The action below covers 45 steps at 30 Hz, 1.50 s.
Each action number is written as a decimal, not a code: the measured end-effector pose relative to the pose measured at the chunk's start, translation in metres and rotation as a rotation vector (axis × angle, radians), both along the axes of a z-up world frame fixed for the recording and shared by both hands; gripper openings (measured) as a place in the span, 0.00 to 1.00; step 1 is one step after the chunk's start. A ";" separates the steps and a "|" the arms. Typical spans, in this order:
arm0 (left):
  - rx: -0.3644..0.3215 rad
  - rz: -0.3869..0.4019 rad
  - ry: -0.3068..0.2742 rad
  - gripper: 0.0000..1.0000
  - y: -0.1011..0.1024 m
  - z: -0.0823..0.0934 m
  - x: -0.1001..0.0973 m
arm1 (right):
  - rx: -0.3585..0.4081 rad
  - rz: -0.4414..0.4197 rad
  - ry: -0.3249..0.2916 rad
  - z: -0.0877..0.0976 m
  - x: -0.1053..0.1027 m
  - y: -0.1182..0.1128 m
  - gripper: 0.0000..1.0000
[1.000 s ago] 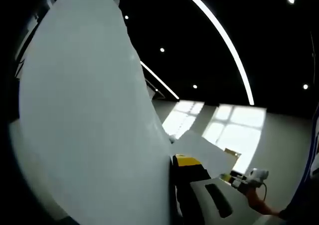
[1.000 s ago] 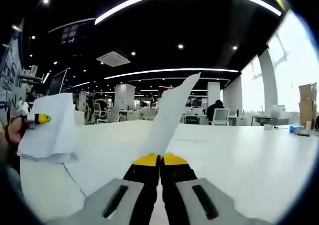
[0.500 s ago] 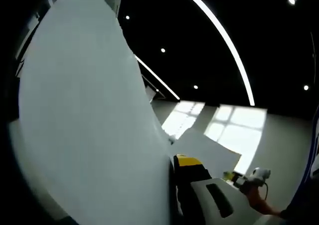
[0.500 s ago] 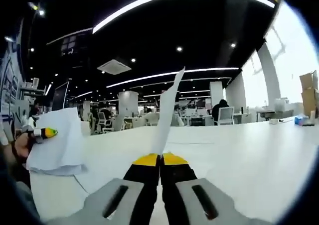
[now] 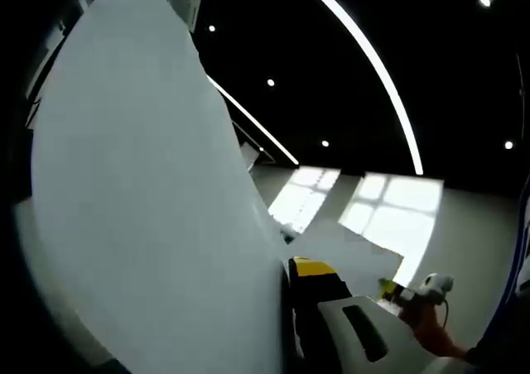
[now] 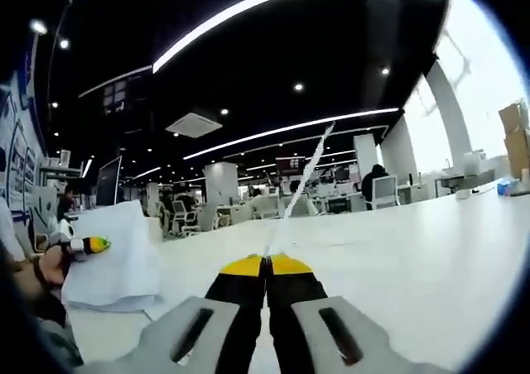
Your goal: Organize the stack of printing papers by aligning and flattening the scattered papers on the table
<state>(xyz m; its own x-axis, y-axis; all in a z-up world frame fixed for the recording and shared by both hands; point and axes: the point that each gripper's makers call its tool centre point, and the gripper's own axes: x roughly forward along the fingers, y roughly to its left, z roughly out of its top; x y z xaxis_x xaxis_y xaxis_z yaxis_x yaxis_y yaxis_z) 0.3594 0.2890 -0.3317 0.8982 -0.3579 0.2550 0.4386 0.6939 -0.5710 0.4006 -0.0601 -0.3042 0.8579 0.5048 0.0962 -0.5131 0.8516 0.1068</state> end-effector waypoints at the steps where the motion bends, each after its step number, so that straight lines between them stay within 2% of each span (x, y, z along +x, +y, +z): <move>1: 0.000 0.000 0.000 0.09 0.000 0.000 0.000 | 0.001 0.004 -0.005 0.003 -0.001 0.001 0.00; 14: 0.000 -0.003 0.001 0.09 -0.001 0.000 0.000 | 0.012 0.036 -0.023 0.016 -0.005 0.009 0.00; 20: 0.000 -0.004 0.002 0.09 -0.004 0.001 -0.002 | 0.022 0.055 -0.041 0.028 -0.012 0.014 0.00; 32: 0.000 -0.004 0.002 0.09 0.002 -0.001 0.001 | 0.034 0.078 -0.066 0.042 -0.020 0.023 0.00; 45: 0.000 -0.005 0.004 0.09 0.003 -0.002 0.001 | 0.077 0.164 -0.115 0.075 -0.038 0.048 0.00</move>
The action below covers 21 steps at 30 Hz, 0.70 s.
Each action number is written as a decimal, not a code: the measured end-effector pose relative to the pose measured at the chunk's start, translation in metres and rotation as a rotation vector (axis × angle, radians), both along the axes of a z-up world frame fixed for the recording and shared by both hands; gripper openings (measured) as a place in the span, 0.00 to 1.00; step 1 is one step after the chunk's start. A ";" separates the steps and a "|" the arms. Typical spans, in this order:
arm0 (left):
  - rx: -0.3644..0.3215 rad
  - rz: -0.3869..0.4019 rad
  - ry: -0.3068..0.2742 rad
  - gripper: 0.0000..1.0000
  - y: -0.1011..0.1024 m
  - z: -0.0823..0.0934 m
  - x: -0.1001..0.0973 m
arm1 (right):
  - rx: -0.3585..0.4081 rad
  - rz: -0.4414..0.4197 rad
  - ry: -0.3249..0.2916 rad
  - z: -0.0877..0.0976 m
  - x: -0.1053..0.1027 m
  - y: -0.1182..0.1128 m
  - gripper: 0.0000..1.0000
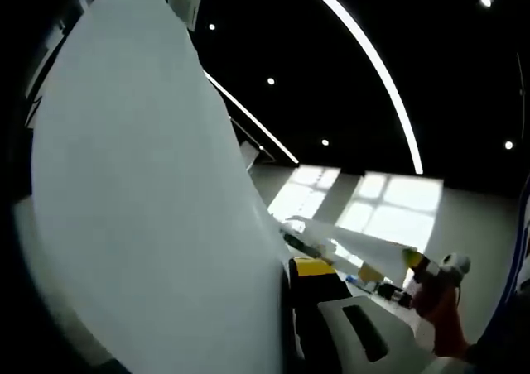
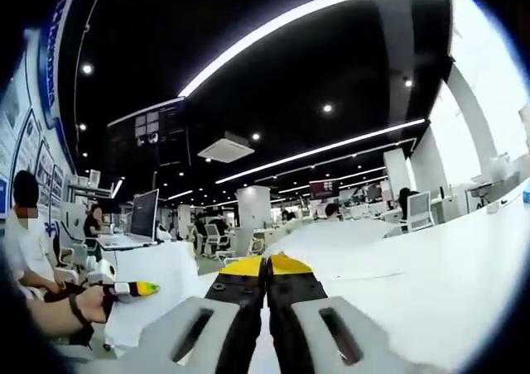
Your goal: Organize the stack of printing papers by aligning and flattening the scattered papers on the table
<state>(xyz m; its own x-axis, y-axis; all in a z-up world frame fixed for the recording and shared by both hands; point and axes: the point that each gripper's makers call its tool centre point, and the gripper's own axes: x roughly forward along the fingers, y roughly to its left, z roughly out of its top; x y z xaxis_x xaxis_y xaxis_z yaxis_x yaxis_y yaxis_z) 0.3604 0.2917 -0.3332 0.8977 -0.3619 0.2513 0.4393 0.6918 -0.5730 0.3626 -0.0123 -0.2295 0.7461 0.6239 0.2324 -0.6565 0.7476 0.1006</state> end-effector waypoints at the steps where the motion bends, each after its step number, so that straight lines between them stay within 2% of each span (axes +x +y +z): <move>1: -0.001 0.000 0.000 0.09 -0.002 0.000 -0.001 | 0.006 0.018 -0.017 0.005 -0.004 0.006 0.00; 21: 0.002 -0.004 0.001 0.09 -0.003 0.001 -0.002 | 0.058 0.159 -0.019 0.029 -0.031 0.037 0.00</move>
